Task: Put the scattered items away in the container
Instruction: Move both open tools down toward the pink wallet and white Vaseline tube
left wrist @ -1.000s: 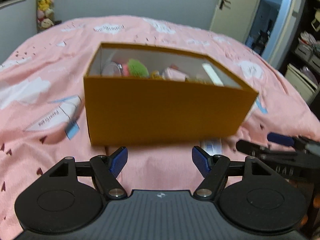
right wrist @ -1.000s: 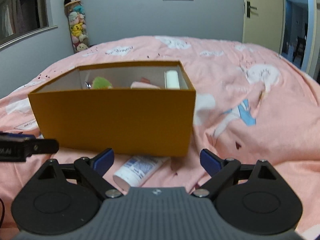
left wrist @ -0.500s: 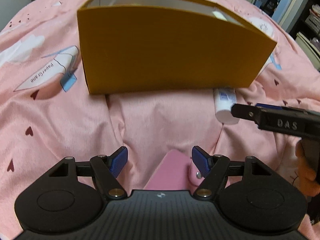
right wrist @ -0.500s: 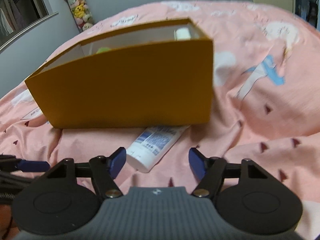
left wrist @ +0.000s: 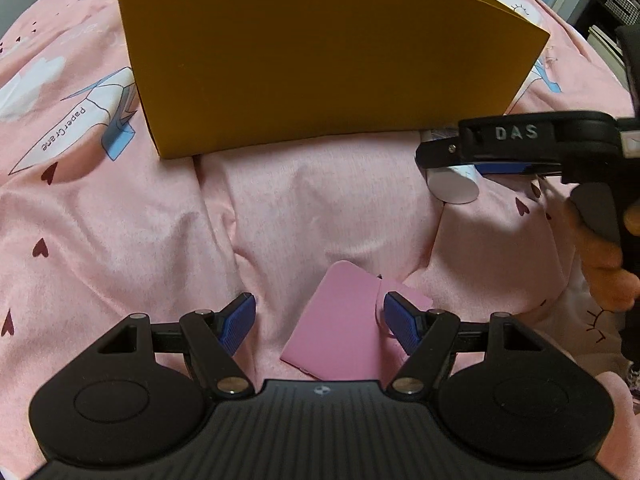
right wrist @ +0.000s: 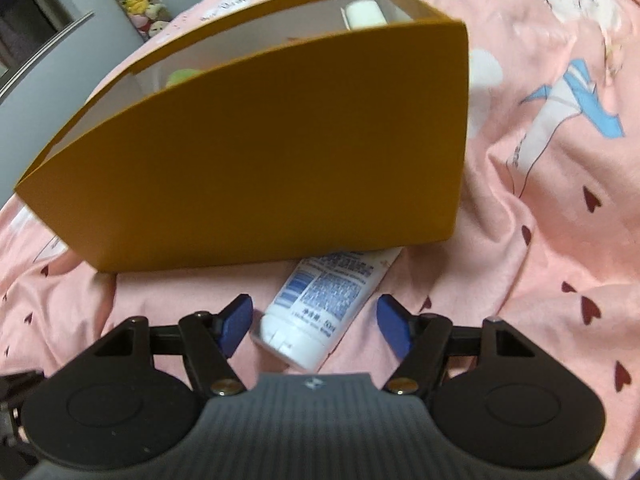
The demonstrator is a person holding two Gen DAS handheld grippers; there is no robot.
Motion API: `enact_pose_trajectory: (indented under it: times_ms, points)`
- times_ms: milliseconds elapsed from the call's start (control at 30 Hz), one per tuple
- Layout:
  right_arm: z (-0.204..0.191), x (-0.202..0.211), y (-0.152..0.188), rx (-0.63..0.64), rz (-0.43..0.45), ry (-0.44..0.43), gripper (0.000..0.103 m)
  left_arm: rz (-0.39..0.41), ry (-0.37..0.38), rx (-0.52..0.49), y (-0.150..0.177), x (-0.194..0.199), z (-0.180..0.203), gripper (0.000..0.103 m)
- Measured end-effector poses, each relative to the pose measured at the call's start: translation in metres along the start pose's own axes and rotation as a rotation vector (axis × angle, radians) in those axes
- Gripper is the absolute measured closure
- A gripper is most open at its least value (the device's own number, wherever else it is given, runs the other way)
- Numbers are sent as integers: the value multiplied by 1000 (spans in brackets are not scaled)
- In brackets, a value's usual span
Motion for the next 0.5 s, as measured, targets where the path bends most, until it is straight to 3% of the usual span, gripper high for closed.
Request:
enact_pose_trajectory:
  times_ms: [300,500]
  points:
    - [-2,-2,0,26,-15,29,47,-2,4,3,3,5,-3,20]
    - [-3,17,13,99,-57,33,50,-3,20,-9,8,11,-8,20]
Point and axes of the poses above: each gripper's, at about its wrist camera, not at the fingertips, and x roughly against the way its jaws point, z to its right, y to its underside, the point moved 1 cm from there along -x, roughly the way its jaws point, and after that the axes turned 13 degrees about -x, right-handed, at the moved point
